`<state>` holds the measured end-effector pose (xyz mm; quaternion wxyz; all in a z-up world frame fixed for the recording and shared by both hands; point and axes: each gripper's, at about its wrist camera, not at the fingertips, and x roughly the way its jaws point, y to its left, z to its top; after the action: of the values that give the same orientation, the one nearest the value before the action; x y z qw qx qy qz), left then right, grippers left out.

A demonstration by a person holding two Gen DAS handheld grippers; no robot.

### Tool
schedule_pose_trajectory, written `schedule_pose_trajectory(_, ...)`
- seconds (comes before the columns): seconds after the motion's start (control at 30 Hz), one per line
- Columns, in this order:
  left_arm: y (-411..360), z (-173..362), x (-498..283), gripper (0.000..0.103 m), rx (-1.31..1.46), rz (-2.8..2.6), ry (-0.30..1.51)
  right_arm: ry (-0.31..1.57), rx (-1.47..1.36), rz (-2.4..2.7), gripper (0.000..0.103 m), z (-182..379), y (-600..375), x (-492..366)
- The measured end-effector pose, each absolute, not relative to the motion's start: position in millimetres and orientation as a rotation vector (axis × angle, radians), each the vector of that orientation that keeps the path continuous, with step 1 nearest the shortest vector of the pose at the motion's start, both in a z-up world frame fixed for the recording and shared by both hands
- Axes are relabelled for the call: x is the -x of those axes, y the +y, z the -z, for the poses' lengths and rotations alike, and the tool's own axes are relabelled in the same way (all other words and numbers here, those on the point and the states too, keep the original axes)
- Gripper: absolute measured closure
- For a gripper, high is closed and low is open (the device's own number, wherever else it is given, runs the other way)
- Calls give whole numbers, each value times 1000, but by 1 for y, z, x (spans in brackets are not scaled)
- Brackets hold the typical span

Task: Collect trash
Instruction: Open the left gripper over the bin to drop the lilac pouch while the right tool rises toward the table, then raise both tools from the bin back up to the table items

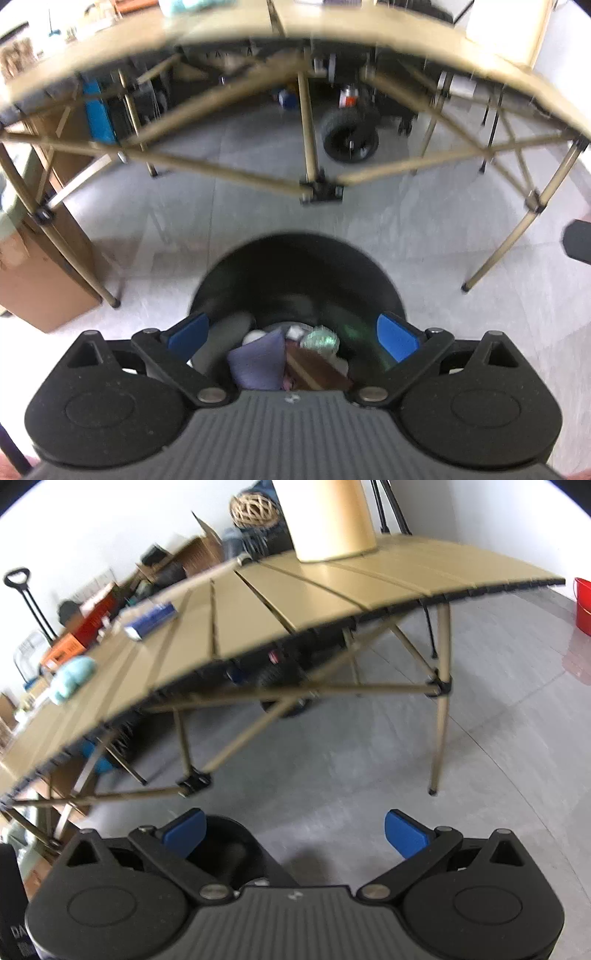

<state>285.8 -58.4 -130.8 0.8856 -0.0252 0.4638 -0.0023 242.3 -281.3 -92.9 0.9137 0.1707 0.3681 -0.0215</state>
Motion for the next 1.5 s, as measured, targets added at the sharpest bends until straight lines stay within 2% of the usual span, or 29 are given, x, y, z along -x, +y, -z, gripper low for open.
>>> schedule_pose_trajectory(0.33,-26,47,-249,0,68,-3,759,672,-302,-32,0,46,-252,-228)
schedule_pose_trajectory(0.63,-10,54,-252,0,177,-19,775,705,-291,-49,0,58,-248,-229)
schedule_pose_trajectory(0.87,-14,58,-252,0,158,-7,785,708,-323,-66,0,68,-249,-233)
schedule_pose_trajectory(1.03,-14,41,-250,0,145,11,728,609,-299,-120,0,52,-246,-225)
schedule_pose_trajectory(1.23,0,4,-245,0,124,9,575,428,-273,-167,0,18,-237,-226)
schedule_pose_trajectory(1.5,19,-30,-281,0,119,-27,472,306,-241,-226,0,-14,-214,-276)
